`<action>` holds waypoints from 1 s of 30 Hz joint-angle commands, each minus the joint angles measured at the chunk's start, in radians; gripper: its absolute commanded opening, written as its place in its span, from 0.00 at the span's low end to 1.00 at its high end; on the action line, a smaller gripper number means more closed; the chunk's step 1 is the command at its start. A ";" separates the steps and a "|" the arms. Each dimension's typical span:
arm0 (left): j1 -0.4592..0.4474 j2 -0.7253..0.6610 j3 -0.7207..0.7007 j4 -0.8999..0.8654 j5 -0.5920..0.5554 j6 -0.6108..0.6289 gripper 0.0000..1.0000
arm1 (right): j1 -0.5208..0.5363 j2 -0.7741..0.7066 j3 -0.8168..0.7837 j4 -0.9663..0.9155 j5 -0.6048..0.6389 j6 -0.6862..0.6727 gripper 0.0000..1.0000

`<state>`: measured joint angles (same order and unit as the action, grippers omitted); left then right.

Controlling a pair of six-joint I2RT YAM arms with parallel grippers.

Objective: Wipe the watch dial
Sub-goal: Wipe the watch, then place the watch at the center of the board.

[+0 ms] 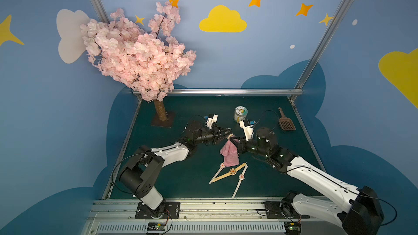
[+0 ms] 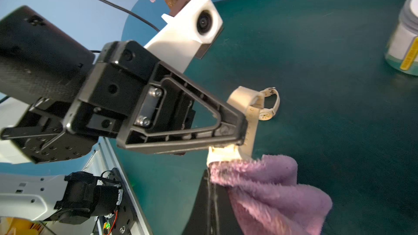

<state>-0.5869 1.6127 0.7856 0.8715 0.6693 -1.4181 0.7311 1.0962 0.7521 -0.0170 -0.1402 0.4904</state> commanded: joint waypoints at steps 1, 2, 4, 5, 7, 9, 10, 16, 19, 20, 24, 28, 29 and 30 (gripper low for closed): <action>0.000 -0.054 -0.033 0.029 0.006 0.018 0.03 | -0.048 -0.005 0.015 -0.098 0.155 0.018 0.00; 0.009 -0.073 -0.038 0.000 -0.001 0.032 0.03 | -0.071 -0.015 0.008 -0.105 0.158 0.024 0.00; 0.027 -0.110 -0.040 -0.069 -0.016 0.071 0.03 | -0.121 -0.039 0.003 -0.138 0.160 0.030 0.00; 0.036 -0.129 -0.039 -0.109 -0.022 0.096 0.03 | -0.151 -0.059 0.001 -0.158 0.161 0.022 0.00; 0.060 -0.164 -0.022 -0.218 -0.025 0.160 0.03 | -0.211 -0.103 -0.003 -0.199 0.178 0.003 0.00; 0.087 -0.207 0.005 -0.365 -0.029 0.236 0.03 | -0.288 -0.150 -0.007 -0.228 0.172 -0.019 0.00; 0.104 -0.229 0.027 -0.463 -0.035 0.291 0.03 | -0.333 -0.175 -0.009 -0.237 0.163 -0.027 0.00; 0.180 -0.252 0.178 -1.020 -0.129 0.646 0.03 | -0.569 -0.249 -0.062 -0.253 0.040 -0.015 0.00; 0.205 -0.193 0.205 -1.165 -0.162 0.717 0.03 | -0.613 -0.260 -0.135 -0.238 -0.017 0.020 0.00; 0.205 -0.172 0.205 -1.185 -0.169 0.728 0.03 | -0.617 -0.267 -0.161 -0.230 -0.031 0.033 0.00; 0.207 -0.069 0.218 -1.239 -0.172 0.763 0.03 | -0.625 -0.301 -0.260 -0.194 -0.054 0.079 0.00; 0.209 0.025 0.236 -1.265 -0.165 0.768 0.03 | -0.624 -0.347 -0.336 -0.175 -0.085 0.110 0.00; 0.209 0.046 0.237 -1.255 -0.164 0.761 0.03 | -0.628 -0.358 -0.351 -0.175 -0.088 0.114 0.00; 0.210 0.062 0.245 -1.248 -0.161 0.756 0.03 | -0.627 -0.370 -0.362 -0.176 -0.086 0.118 0.00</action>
<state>-0.3805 1.6547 0.9951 -0.3393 0.5030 -0.6949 0.1081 0.7593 0.4068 -0.2352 -0.1921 0.5797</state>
